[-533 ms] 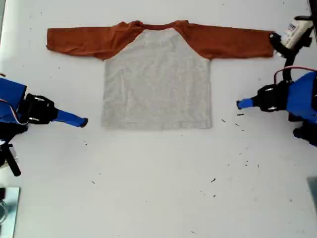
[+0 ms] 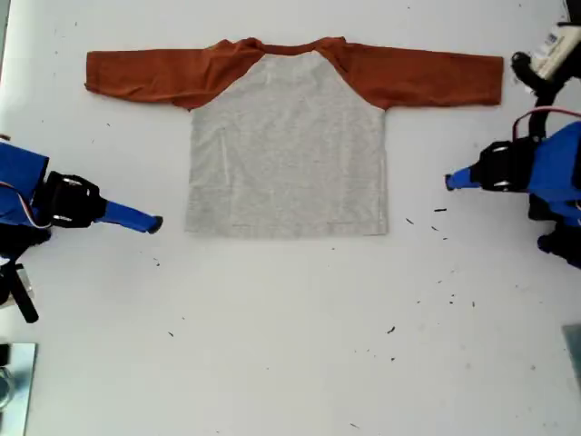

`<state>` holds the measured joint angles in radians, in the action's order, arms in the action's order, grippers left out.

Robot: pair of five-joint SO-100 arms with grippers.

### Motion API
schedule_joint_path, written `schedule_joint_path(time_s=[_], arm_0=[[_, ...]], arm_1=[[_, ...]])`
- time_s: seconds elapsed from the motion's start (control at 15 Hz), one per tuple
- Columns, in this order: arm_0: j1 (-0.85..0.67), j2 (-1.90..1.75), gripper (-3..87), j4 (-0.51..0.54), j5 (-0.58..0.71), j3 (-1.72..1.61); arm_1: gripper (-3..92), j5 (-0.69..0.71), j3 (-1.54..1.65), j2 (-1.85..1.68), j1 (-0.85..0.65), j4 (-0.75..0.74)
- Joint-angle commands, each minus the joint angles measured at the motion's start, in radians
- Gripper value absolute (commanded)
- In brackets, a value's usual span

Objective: Fold t shirt

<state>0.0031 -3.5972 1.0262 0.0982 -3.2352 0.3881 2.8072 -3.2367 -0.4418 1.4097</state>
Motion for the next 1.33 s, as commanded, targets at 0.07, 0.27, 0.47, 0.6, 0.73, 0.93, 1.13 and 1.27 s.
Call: schedule_joint_path(time_s=[0.07,0.27,0.47,0.6,0.73,0.93,1.13,1.27], arm_0=[[-0.021,-0.008,12.8,0.003,0.009,-0.011],[-0.014,-0.008,7.2,-0.018,0.060,-0.011],[-0.023,-0.008,-0.3,-0.021,0.061,-0.011],[-0.051,-0.008,-0.3,0.003,0.061,-0.011],[-0.055,-0.008,-0.3,0.003,0.061,-0.011],[-0.049,-0.008,-0.3,0.003,0.061,-0.011],[-0.054,-0.008,-0.3,0.003,0.061,-0.011],[-0.064,-0.008,-0.3,0.003,0.061,-0.011]], arm_1=[[3.3,0.413,-0.538,0.469,-0.374,0.092],[3.8,0.698,-0.834,0.741,-0.724,0.135],[25.6,0.874,-1.085,0.959,-0.870,0.133],[29.1,0.948,-1.078,1.037,-0.917,0.060],[30.6,1.014,-0.902,1.040,-0.971,-0.120],[29.7,1.080,-0.640,1.134,-1.040,-0.434],[30.2,1.088,-0.555,1.289,-1.098,-0.603],[3.4,1.071,-0.552,1.308,-1.092,-0.620]])
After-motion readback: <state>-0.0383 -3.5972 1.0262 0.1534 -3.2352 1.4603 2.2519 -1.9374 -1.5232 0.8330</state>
